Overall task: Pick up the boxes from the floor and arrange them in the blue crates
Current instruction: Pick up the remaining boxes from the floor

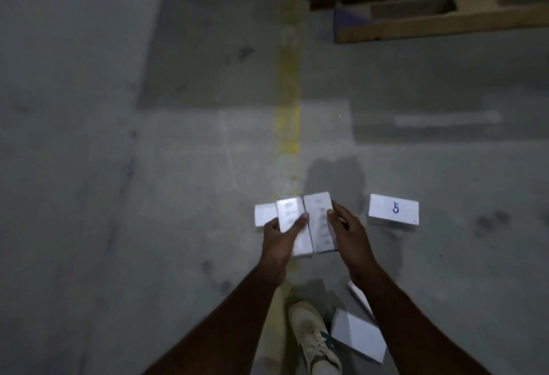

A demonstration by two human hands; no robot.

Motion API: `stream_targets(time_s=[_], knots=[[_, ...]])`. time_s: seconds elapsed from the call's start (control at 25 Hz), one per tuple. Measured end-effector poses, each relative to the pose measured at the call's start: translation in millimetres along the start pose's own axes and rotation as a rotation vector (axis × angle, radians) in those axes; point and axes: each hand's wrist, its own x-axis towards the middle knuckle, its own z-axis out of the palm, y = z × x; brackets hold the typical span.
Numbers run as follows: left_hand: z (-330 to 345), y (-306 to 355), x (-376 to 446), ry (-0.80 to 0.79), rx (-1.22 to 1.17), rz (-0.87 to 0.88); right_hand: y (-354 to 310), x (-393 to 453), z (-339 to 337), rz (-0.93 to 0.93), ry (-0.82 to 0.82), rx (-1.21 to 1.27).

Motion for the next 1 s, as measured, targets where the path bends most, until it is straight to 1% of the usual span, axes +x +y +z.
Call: stream_targets(time_s=[0.16, 0.28, 0.4, 0.48, 0.6, 0.72, 0.84, 1.0], knots=[[-4, 59, -89, 0.011, 0.05, 0.071, -74, -56, -21, 0.015, -0.098, 0.036], [-4, 99, -154, 0.062, 0.026, 0.133, -131, -107, -32, 0.008, -0.102, 0.105], [-6, 121, -219, 0.058, 0.03, 0.207, -174, -159, -47, -0.024, -0.092, 0.142], [-7, 122, -260, 0.032, 0.045, 0.269, -191, -198, -55, -0.046, -0.098, 0.144], [-10, 114, -330, 0.019, 0.054, 0.349, -199, -270, -68, -0.045, -0.102, 0.205], [-18, 94, -400, -0.02, 0.056, 0.435, -198, -353, -89, -0.1, -0.086, 0.315], [-17, 73, -472, -0.041, 0.052, 0.467, -185, -428, -118, -0.168, -0.096, 0.293], [5, 49, -540, -0.086, 0.064, 0.488, -176, -497, -169, -0.215, -0.096, 0.3]])
